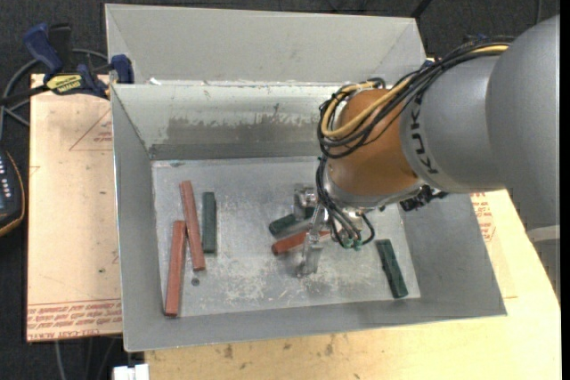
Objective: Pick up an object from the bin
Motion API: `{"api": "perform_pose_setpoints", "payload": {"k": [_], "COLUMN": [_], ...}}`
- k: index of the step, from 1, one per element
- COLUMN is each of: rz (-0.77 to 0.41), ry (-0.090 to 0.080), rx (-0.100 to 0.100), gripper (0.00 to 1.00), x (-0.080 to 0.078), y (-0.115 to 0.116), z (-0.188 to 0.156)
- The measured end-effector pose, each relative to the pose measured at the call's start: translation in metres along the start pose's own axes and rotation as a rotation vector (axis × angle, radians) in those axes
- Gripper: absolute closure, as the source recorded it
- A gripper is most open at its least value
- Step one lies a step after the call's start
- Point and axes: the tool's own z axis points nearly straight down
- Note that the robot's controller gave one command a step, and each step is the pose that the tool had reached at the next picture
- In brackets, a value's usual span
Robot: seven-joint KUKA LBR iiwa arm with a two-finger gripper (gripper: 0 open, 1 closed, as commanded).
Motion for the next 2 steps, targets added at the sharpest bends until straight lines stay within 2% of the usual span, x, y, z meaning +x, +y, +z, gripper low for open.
{"api": "perform_pose_setpoints", "payload": {"k": [1,2], "rz": [0.001,0.001], "ry": [-0.007,0.002], "rx": [-0.001,0.0], "gripper": [1.0,0.0], "x": [-0.0026,0.0004], "y": [-0.0003,0.0], "z": [-0.0054,-0.0018]}}
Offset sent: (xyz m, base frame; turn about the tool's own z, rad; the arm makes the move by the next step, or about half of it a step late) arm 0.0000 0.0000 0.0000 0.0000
